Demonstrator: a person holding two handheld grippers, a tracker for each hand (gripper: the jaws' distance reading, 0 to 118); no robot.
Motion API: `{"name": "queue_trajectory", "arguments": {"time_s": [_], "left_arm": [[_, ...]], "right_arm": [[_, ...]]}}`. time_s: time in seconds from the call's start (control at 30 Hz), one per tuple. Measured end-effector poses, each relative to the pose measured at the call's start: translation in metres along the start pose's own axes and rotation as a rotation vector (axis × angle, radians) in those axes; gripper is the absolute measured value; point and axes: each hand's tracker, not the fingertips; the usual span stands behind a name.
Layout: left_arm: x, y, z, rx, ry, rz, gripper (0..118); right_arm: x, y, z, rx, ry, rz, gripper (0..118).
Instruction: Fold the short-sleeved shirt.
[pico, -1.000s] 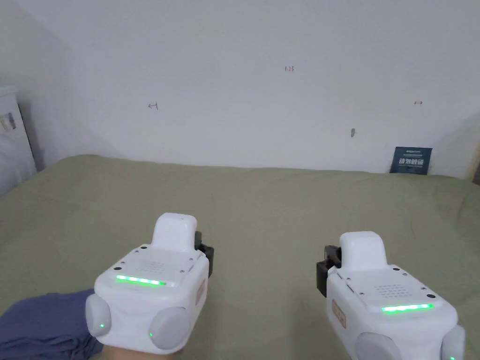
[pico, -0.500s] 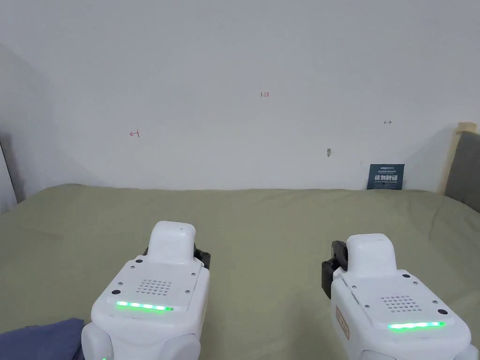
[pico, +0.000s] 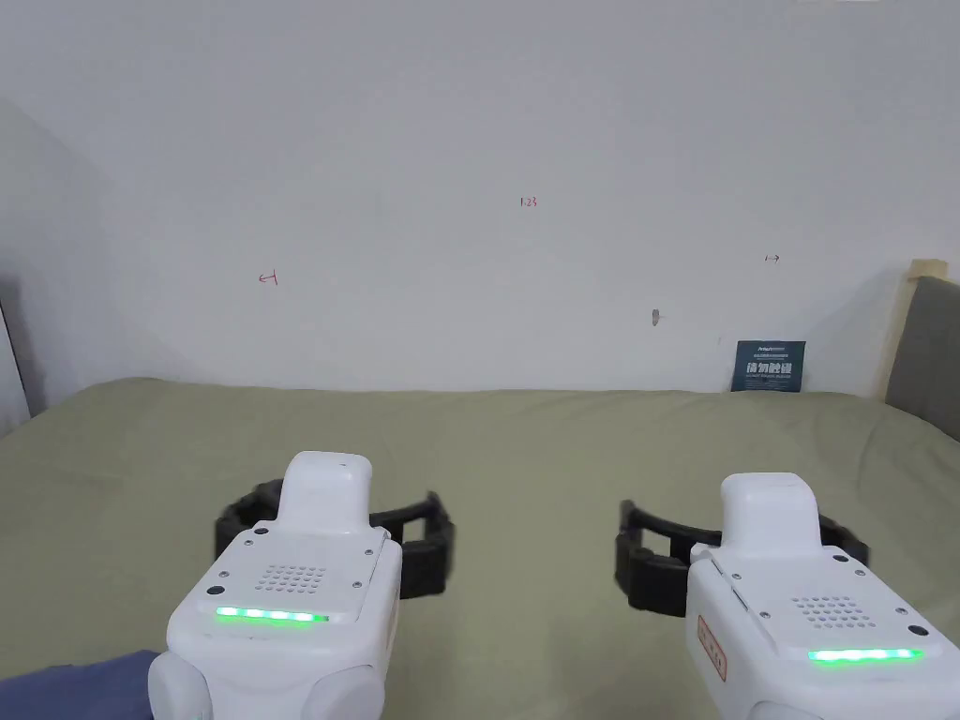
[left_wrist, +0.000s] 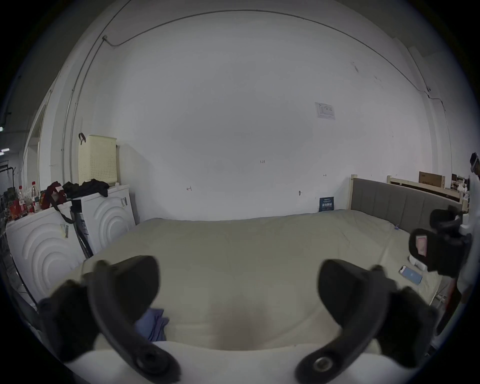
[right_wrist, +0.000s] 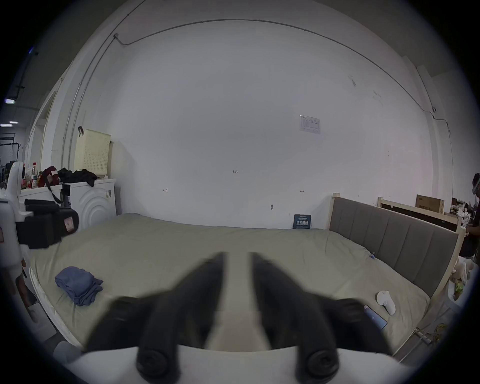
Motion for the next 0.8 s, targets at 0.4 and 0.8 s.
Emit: {"name": "queue_trajectory", "arguments": {"time_s": [0.4,0.8], "left_arm": [[-0.007,0.003,0.007,0.029,0.017,0.004,118],[-0.001,0.005,0.006,0.001,-0.013,0.017,118]], "right_arm": [[-0.001,0.006,-0.003,-0.055,-0.065,-0.007,118],[-0.017,0.007,-0.003,-0.061,-0.105,0.014,118]]}}
